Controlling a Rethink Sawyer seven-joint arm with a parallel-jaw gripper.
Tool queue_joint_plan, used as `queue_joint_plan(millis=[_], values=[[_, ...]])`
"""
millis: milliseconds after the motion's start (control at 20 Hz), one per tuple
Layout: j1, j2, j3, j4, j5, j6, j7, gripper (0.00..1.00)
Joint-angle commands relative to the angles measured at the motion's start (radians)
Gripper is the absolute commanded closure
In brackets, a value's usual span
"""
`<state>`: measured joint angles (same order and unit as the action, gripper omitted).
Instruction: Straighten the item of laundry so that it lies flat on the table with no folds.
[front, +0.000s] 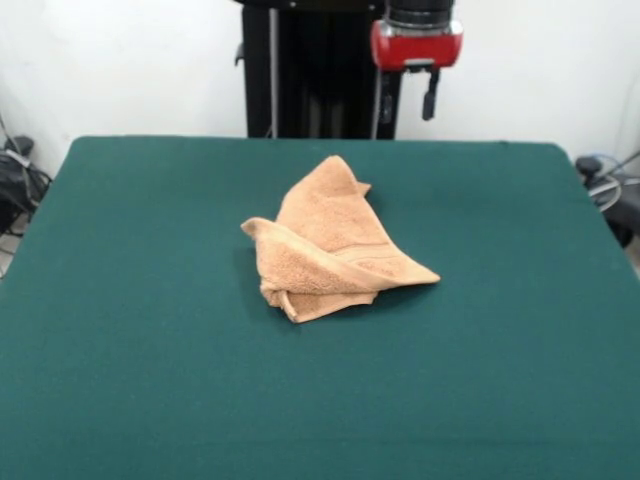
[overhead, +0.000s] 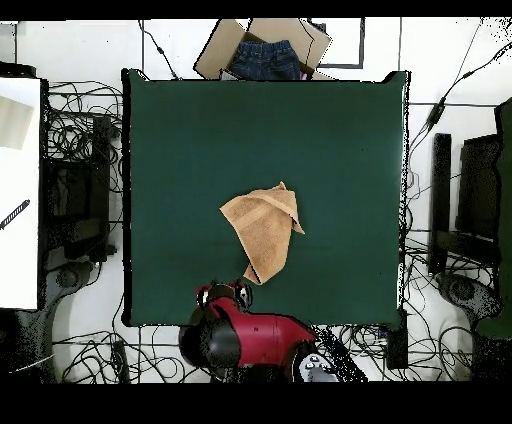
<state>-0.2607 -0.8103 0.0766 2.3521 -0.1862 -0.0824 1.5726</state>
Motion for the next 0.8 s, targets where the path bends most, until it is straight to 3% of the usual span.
queue_joint_plan(millis=[50, 800], values=[[-0.032, 0.109, 0.060, -0.168, -0.022, -0.016, 0.116, 0.00], [-0.049, 0.236, 0.072, -0.280, -0.055, -0.038, 0.111, 0.00]])
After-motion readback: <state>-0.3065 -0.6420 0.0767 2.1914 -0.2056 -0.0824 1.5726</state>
